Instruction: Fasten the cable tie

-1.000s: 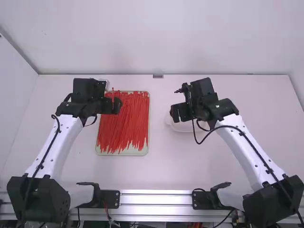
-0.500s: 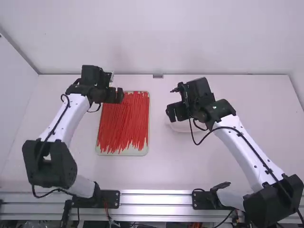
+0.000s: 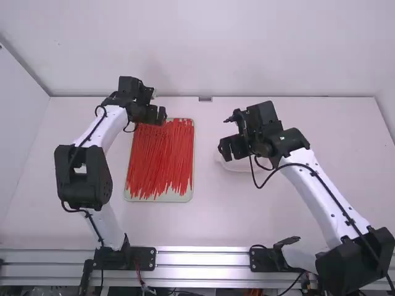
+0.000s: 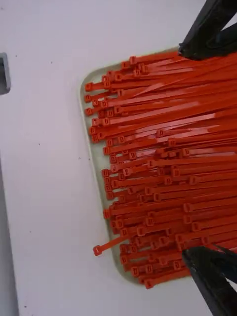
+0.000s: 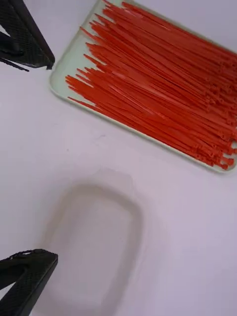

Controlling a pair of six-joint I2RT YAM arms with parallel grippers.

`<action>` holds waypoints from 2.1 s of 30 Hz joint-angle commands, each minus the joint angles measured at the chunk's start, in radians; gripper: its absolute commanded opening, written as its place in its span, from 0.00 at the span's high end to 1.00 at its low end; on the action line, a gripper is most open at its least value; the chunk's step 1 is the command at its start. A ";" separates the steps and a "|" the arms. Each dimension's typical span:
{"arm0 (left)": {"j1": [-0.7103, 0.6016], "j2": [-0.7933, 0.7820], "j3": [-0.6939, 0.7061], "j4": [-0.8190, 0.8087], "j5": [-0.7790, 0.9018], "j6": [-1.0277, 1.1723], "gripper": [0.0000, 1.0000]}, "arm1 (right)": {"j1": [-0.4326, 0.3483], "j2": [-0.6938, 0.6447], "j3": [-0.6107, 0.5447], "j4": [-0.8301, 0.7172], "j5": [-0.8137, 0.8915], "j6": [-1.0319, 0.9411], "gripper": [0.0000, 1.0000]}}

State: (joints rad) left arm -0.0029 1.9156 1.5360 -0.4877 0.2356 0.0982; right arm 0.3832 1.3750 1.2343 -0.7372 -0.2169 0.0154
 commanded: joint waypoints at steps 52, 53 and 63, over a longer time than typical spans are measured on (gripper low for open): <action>-0.037 0.306 0.013 0.198 0.007 0.023 0.55 | -0.068 -0.016 -0.116 0.107 -0.097 0.066 0.02; -0.037 0.306 0.013 0.200 0.006 0.023 0.56 | -0.070 -0.016 -0.116 0.108 -0.098 0.066 0.02; -0.037 0.306 0.013 0.190 0.006 0.023 0.77 | -0.070 -0.016 -0.116 0.109 -0.097 0.066 0.02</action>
State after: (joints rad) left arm -0.0322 2.2131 1.5360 -0.2935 0.2348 0.1238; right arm 0.3157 1.3750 1.1236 -0.6289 -0.3084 0.0788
